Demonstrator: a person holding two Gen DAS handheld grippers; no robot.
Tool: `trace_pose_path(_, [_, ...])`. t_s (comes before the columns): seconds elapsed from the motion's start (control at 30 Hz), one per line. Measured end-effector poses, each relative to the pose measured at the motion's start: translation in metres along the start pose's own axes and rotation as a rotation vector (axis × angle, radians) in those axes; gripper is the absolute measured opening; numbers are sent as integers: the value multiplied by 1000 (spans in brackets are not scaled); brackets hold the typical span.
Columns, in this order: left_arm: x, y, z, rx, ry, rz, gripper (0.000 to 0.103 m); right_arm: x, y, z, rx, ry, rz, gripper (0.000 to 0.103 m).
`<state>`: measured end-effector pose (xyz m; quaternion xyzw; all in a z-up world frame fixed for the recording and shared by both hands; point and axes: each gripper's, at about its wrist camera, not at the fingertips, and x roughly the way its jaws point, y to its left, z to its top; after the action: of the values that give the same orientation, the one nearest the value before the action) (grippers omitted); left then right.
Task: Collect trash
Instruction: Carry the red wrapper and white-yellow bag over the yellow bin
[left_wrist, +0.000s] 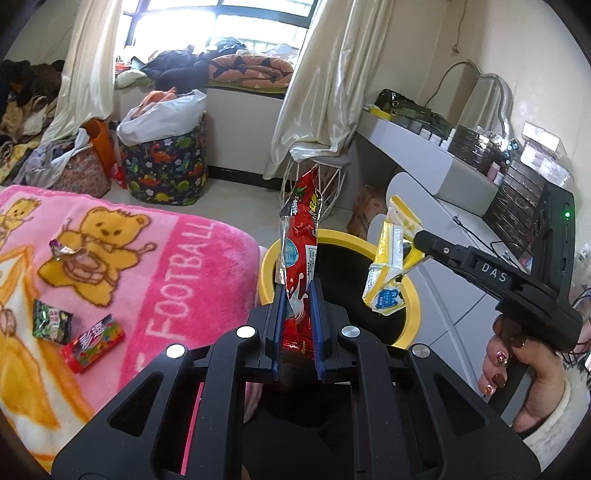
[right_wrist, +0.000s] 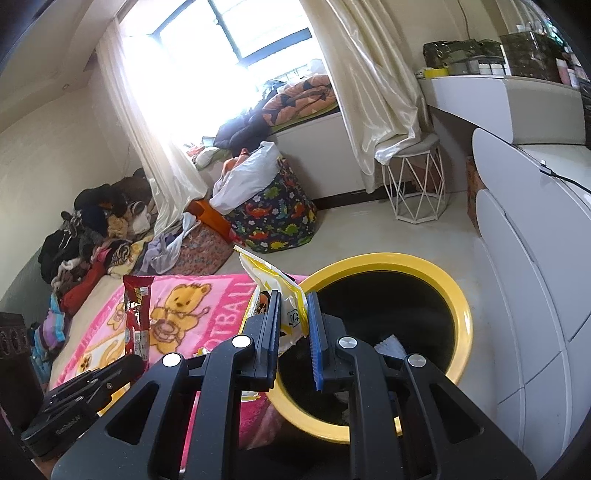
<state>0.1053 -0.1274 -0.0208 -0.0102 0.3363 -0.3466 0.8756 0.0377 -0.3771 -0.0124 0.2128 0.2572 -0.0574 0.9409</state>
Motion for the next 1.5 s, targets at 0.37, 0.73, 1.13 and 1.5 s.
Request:
trace_pose_path(0.37, [20, -23, -2, 20, 21, -34, 8, -1, -20, 0, 47, -13, -54, 14])
trace_pose_path(0.73, [34, -38, -2, 41, 44, -54, 8, 0, -40, -2, 76, -23, -109, 14])
trace_pose_path(1.13, [52, -53, -7, 72, 77, -75, 8, 1, -63, -6, 80, -43, -206, 14])
trace_pose_path(1.5, [75, -63, -11, 102, 118, -85, 8, 4, -80, -10, 86, -42, -255, 14])
